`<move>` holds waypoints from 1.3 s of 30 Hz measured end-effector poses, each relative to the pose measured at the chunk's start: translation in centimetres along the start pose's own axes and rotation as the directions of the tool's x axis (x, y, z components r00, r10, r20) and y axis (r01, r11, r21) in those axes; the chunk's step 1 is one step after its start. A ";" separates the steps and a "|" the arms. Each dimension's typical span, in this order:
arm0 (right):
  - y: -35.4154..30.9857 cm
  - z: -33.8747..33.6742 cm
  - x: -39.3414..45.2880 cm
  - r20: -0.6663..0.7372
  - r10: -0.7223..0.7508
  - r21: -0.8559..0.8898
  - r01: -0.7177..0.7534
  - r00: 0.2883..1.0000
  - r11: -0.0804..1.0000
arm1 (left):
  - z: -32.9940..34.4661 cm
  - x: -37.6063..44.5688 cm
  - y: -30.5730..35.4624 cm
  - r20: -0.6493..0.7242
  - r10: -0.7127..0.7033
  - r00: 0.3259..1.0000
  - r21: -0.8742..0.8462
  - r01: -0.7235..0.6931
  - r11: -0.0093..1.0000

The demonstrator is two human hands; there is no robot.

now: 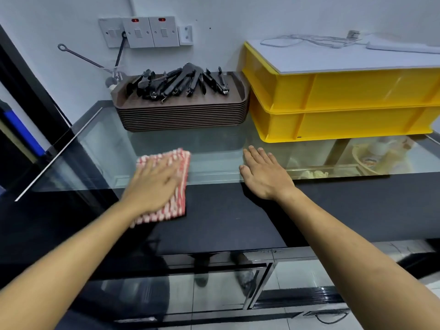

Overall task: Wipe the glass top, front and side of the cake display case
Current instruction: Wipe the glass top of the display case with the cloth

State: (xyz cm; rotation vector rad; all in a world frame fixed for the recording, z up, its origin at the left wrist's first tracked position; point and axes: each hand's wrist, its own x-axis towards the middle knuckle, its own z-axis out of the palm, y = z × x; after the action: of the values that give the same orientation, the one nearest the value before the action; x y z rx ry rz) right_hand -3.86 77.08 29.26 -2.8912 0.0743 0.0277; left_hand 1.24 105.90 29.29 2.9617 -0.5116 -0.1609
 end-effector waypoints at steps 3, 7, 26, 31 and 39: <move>-0.1 -0.1 -0.1 0.003 -0.001 -0.002 0.001 1.000 1.000 | -0.7 5.4 -0.5 -0.030 -0.093 0.995 -0.029 0.092 0.995; -0.1 -0.3 -0.3 0.006 0.000 0.009 0.000 1.000 1.000 | 0.0 6.5 5.6 -0.008 0.039 0.999 -0.050 -0.040 0.998; 0.3 0.1 0.0 -0.018 0.000 0.040 0.001 1.000 0.999 | 0.9 2.1 9.3 0.019 0.084 0.996 -0.026 -0.083 0.996; 0.4 0.1 0.1 -0.043 -0.001 0.082 0.005 0.999 0.997 | 1.7 -4.3 8.3 0.060 0.249 0.967 0.022 -0.251 0.968; 0.0 0.0 -0.1 -0.056 0.000 0.082 0.004 0.998 0.997 | 0.0 10.7 7.8 -0.010 -0.016 1.000 -0.034 0.016 0.999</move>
State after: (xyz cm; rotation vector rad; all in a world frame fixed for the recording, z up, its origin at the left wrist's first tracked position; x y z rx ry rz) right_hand -4.00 77.04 29.29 -2.8101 0.0807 -0.0557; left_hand 8.76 95.00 29.53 2.9326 -0.4795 -0.1550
